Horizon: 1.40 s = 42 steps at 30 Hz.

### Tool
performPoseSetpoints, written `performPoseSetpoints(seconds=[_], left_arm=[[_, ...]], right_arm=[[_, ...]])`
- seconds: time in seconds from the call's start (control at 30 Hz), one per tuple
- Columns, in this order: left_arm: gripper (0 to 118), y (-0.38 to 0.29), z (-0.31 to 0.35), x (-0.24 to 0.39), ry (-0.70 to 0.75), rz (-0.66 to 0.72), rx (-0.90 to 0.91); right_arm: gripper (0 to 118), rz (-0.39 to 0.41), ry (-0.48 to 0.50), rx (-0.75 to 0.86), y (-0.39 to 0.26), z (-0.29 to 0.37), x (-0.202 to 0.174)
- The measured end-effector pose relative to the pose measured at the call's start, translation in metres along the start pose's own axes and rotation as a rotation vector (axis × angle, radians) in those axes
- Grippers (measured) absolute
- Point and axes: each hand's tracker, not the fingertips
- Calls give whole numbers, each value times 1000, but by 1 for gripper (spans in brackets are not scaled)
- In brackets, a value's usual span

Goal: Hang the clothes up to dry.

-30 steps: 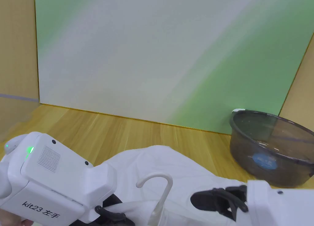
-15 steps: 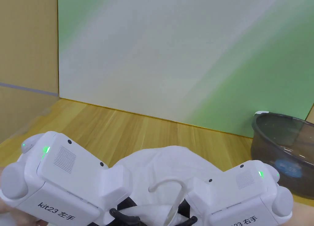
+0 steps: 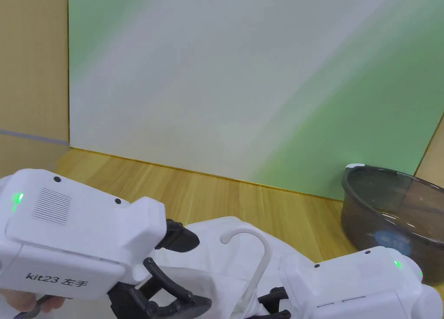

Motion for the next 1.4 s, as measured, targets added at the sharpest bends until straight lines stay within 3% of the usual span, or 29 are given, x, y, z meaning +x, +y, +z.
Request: performPoseSetpoints(seconds=[0.03,0.07,0.1,0.2,0.3,0.37,0.4,0.43,0.47,0.5,0.53,0.67,0.77,0.97,1.03,1.2,1.23,1.4], left_arm=[[75,8,8,1,38,20,34],[75,13,14,1,43,39,46],[75,18,23,3,41,49,69],[75,24,42,16,-16,39,133],[75,18,46,30,-91,67,171],[75,6,41,39,-168,132,181],[69,-2,35,39,-280,181,210],[37,-8,27,47,-398,221,242],[0,-11,19,48,-422,241,207],[0,-13,9,50,-404,232,141],[0,-16,2,52,-265,192,125],[0,-14,-8,45,-388,257,153],[0,-1,-17,44,-346,266,164],[0,40,-68,50,-470,170,140],[0,58,-98,60,-581,101,134],[0,109,-180,103,-821,6,151],[0,120,-196,118,-889,-12,151],[0,164,-260,192,-1139,-105,172]], right_arm=[[6,-51,13,9,-4,4,1],[6,-45,-56,73,-7,11,-3],[6,-91,-22,101,-10,19,-2],[6,-111,-30,176,-20,40,-8],[6,-122,-127,229,-33,49,-27],[6,-171,-104,234,-49,48,-34],[6,-193,-100,240,-57,46,-39],[6,-185,-97,230,-65,44,-43],[6,-179,-108,239,-70,44,-49],[6,-187,-88,226,-73,44,-50],[6,-191,-123,247,-75,46,-57],[6,-198,-139,258,-75,52,-65],[6,-214,-172,280,-77,63,-70],[6,-254,-297,308,-102,111,-96],[6,-288,-353,332,-119,137,-114],[6,-392,-585,385,-170,200,-189],[6,-407,-671,411,-182,211,-212],[6,-582,-921,480,-230,243,-328]])
